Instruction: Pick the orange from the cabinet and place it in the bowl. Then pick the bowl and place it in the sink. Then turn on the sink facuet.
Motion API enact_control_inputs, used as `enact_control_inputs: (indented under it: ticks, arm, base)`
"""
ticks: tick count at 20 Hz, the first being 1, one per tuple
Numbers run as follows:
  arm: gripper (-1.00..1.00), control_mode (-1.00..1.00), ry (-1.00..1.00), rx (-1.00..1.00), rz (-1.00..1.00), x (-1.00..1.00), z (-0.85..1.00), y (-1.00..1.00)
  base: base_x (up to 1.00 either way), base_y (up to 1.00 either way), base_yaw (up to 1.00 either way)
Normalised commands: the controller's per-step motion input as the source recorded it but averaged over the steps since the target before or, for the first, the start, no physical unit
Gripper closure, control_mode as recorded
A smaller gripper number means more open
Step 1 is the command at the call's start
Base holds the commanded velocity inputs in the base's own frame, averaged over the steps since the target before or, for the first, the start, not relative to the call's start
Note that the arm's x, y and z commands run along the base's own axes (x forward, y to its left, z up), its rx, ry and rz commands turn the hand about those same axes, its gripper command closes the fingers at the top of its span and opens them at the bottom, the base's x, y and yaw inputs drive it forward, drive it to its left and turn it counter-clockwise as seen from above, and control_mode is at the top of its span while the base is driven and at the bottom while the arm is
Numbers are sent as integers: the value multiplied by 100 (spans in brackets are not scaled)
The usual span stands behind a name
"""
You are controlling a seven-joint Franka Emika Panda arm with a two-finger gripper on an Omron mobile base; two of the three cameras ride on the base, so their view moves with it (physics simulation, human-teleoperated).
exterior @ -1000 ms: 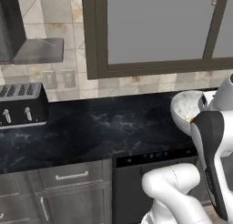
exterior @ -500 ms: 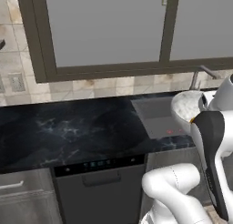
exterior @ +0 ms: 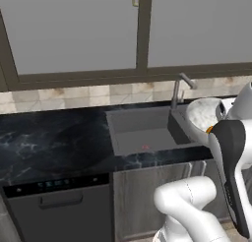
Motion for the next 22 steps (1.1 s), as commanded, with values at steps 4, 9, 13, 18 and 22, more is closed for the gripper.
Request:
enact_control_inputs:
  ticks: [4, 9, 13, 18, 22]
  arm:
    - [100, 100, 0, 0, 0, 0, 0, 0]
    - [100, 100, 0, 0, 0, 0, 0, 0]
    - [100, 100, 0, 0, 0, 0, 0, 0]
    - [100, 100, 0, 0, 0, 0, 0, 0]
    - [100, 100, 0, 0, 0, 0, 0, 0]
  base:
    - [28, -38, 10]
    - [48, -2, 10]
    - [46, -15, 11]
    - [14, -57, 3]
    - [2, -47, 0]
